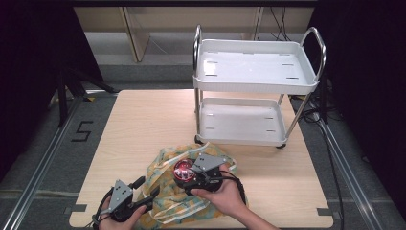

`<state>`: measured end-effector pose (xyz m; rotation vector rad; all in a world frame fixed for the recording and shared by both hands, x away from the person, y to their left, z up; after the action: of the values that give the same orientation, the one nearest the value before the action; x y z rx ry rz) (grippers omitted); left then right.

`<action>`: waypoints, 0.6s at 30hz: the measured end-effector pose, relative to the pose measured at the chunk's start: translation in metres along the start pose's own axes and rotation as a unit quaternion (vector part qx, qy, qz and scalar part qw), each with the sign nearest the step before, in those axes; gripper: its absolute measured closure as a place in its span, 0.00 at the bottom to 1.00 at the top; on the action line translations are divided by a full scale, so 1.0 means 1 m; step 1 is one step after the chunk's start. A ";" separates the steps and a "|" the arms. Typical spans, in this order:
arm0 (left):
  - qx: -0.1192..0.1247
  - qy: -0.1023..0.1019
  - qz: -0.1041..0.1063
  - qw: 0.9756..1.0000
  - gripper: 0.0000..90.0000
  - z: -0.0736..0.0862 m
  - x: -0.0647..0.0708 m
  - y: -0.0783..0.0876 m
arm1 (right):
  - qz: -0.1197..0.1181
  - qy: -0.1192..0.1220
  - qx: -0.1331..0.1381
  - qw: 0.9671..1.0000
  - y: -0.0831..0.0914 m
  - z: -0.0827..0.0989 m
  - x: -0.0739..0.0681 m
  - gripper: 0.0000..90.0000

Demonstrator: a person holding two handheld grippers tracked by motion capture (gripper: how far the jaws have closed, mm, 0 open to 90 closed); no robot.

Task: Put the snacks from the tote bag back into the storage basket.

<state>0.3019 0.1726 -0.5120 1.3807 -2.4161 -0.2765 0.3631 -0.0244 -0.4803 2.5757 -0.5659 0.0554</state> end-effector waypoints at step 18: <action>0.001 0.001 -0.006 1.000 0.40 0.000 -0.001 0.000 | 0.015 -0.018 0.000 1.000 0.005 -0.002 0.008 0.30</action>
<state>0.3019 0.1736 -0.5121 1.3957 -2.4075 -0.2768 0.3686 -0.0311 -0.4753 2.5734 -0.6178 0.0205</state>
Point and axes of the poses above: each handheld gripper's, and its own axes: y roughly backward along the jaws, z roughly out of its underside, x roughly to its right, the point moved 5 cm from there along -y, roughly forward along the jaws, and after that the axes turned 7 degrees about y, right-handed, at the moved point
